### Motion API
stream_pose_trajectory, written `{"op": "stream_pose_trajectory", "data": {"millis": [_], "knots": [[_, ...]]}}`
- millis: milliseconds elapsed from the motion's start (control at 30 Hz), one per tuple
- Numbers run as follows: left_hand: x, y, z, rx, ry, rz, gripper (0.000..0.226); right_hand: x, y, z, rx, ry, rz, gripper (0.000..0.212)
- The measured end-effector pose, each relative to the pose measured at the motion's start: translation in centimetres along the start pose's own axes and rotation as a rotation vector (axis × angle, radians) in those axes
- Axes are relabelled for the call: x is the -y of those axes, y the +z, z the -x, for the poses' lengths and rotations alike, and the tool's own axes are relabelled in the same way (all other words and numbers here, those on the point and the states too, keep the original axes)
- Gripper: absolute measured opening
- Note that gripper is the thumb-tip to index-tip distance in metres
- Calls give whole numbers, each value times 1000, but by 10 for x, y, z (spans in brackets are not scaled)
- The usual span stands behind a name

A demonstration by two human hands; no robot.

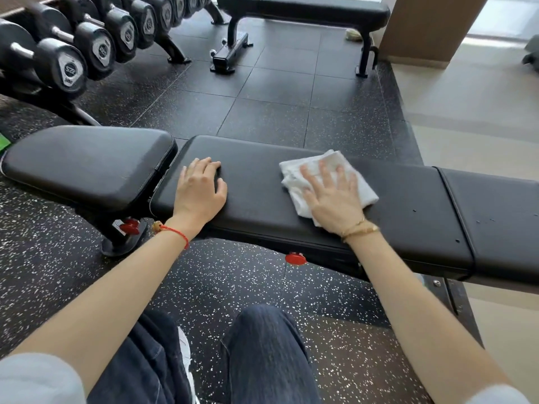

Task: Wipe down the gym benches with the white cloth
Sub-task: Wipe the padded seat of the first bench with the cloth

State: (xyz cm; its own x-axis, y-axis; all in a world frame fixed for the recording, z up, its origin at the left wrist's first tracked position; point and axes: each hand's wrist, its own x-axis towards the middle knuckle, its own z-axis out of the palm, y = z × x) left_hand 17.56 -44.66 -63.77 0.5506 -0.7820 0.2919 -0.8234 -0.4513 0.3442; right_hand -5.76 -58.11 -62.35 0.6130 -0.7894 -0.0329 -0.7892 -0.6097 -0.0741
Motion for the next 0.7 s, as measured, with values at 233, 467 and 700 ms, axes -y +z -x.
{"op": "stream_pose_trajectory", "data": {"millis": [233, 467, 700], "knots": [[-36, 1, 0, 6, 132, 108, 38, -42, 7, 50, -40, -114, -17, 52], [-62, 24, 10, 18, 123, 29, 37, -52, -6, -39, 23, 167, -58, 52], [-56, 26, 10, -28, 142, 48, 36, -17, 10, 17, -23, -228, -32, 54]]}}
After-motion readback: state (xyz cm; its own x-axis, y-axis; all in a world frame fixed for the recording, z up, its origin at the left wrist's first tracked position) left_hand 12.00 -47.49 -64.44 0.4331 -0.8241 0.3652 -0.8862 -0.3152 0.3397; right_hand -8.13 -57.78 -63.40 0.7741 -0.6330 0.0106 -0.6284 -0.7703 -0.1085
